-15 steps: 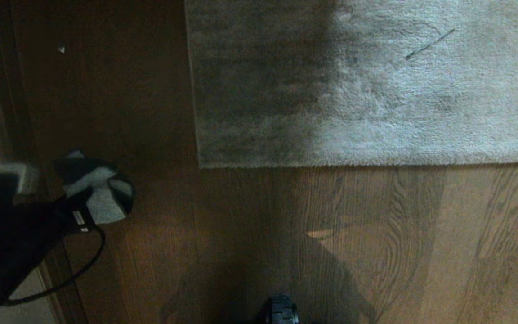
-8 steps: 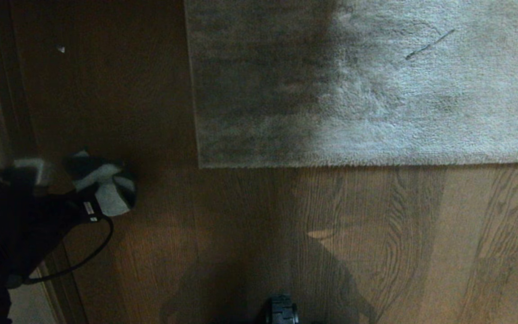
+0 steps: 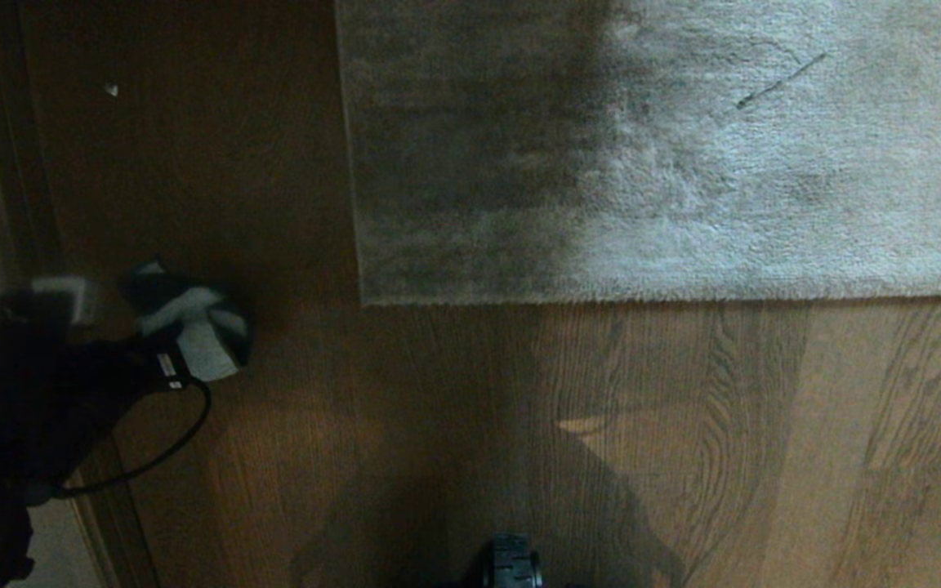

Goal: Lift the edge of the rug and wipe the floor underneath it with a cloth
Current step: Put down the rag

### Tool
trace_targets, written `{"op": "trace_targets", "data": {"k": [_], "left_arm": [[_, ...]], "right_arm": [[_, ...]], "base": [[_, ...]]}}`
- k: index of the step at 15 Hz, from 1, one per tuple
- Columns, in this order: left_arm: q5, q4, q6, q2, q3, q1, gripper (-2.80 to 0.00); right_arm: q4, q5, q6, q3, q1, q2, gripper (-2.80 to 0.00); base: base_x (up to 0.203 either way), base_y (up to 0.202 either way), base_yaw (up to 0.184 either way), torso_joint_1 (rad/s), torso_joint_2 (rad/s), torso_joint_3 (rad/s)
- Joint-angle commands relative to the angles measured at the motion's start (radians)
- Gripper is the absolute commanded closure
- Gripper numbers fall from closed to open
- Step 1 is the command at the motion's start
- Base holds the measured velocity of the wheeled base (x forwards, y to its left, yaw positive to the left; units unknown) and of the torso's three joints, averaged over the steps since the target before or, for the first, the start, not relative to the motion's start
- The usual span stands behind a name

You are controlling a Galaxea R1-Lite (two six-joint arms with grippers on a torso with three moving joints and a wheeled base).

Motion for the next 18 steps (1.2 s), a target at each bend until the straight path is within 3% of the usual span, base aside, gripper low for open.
{"op": "trace_targets", "data": {"k": [1,5,6,7,18], "left_arm": [[-0.001,-0.009,-0.001,0.005,-0.008,0.001,0.00],[-0.002,-0.007,-0.001,0.003,-0.010,0.001,0.00],[-0.001,-0.008,-0.001,0.004,-0.013,0.001,-1.96],[-0.001,-0.007,-0.001,0.005,-0.014,0.001,-2.80],[0.002,-0.009,-0.001,-0.012,0.001,-0.002,-2.80]], "right_arm": [[0.000,0.000,0.001,0.000,0.000,0.000,0.00],[0.000,0.000,0.001,0.000,0.000,0.000,0.00],[0.000,0.000,0.000,0.000,0.000,0.001,0.00],[0.000,0.000,0.001,0.000,0.000,0.000,0.00],[0.000,0.000,0.000,0.000,0.000,0.000,0.00]], "base": [[0.000,0.000,0.000,0.000,0.00,0.000],[0.000,0.000,0.000,0.000,0.00,0.000],[0.000,0.000,0.000,0.000,0.00,0.000],[0.000,0.000,0.000,0.000,0.00,0.000],[0.000,0.000,0.000,0.000,0.00,0.000]]}}
